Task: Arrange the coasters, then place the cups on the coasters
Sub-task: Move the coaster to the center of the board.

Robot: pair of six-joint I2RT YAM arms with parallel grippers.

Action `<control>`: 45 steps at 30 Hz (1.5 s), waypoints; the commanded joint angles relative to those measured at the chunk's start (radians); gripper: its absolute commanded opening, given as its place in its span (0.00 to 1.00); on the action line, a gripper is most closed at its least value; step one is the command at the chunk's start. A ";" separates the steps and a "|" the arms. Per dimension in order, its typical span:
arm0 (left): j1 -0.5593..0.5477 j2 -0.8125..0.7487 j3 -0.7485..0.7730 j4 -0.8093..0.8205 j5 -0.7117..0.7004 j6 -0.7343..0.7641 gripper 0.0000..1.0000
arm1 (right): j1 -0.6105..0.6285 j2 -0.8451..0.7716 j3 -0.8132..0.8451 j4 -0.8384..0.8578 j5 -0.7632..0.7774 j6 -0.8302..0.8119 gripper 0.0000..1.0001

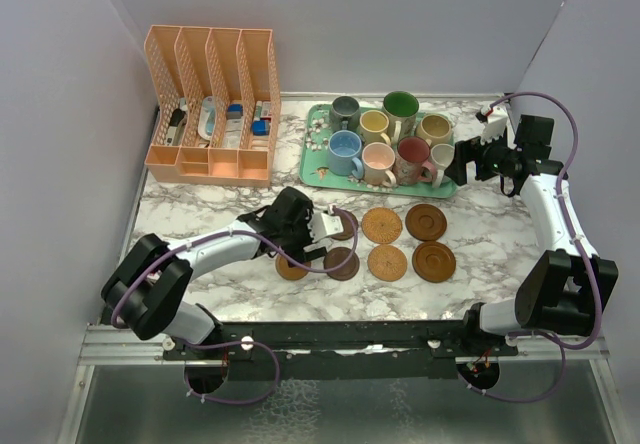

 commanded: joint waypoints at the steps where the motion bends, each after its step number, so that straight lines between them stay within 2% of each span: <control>1: -0.020 0.025 0.035 -0.002 0.034 0.012 0.92 | 0.005 0.004 0.022 -0.021 0.015 -0.016 0.97; 12: -0.053 0.040 0.048 -0.006 0.023 0.014 0.93 | 0.005 0.006 0.022 -0.021 0.016 -0.016 0.97; 28: -0.060 -0.038 0.002 -0.070 0.045 0.029 0.93 | 0.005 0.011 0.024 -0.023 0.015 -0.017 0.97; 45: -0.068 -0.049 -0.032 -0.100 0.048 0.037 0.93 | 0.005 0.007 0.024 -0.022 0.016 -0.016 0.97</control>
